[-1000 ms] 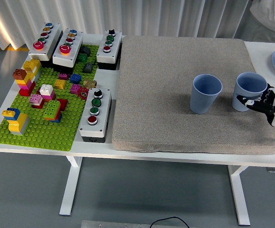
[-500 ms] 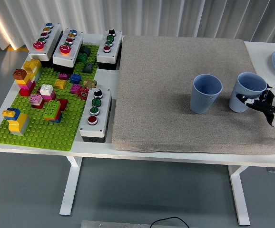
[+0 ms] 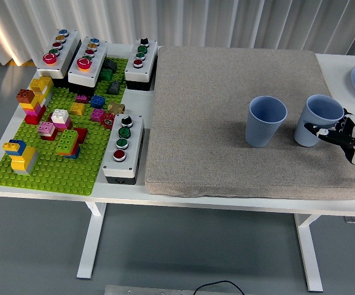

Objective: Pick cup pour cup place

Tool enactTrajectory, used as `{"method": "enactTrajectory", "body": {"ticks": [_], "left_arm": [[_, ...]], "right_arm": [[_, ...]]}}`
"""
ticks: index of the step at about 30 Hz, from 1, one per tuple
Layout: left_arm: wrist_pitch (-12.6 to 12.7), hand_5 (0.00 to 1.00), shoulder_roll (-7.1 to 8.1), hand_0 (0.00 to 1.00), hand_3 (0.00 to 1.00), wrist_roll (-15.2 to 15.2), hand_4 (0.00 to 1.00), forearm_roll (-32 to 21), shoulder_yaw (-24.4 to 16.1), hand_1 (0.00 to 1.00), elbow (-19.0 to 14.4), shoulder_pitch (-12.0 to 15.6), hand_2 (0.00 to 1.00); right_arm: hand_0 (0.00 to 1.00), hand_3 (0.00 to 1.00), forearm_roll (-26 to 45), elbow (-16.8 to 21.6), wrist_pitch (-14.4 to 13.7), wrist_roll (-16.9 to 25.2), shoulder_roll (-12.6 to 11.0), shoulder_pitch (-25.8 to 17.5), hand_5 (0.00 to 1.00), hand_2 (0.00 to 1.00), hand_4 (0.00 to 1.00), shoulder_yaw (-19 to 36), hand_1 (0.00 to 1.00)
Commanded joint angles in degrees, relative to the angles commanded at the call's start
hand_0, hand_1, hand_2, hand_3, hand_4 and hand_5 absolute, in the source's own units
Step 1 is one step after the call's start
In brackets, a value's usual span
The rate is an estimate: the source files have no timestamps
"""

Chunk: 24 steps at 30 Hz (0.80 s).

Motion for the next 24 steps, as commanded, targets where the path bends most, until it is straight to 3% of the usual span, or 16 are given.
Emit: {"method": "enactTrajectory", "body": {"ticks": [24], "left_arm": [[0.0, 0.94, 0.09, 0.732, 0.679, -0.1, 0.511, -0.7, 0.8, 0.78, 0.0, 0.3, 0.82]], "right_arm": [[0.941, 0.967, -1.9, 2.4, 1.8, -2.2, -0.6, -1.3, 0.361, 0.977, 0.903, 1.0, 0.89]]}}
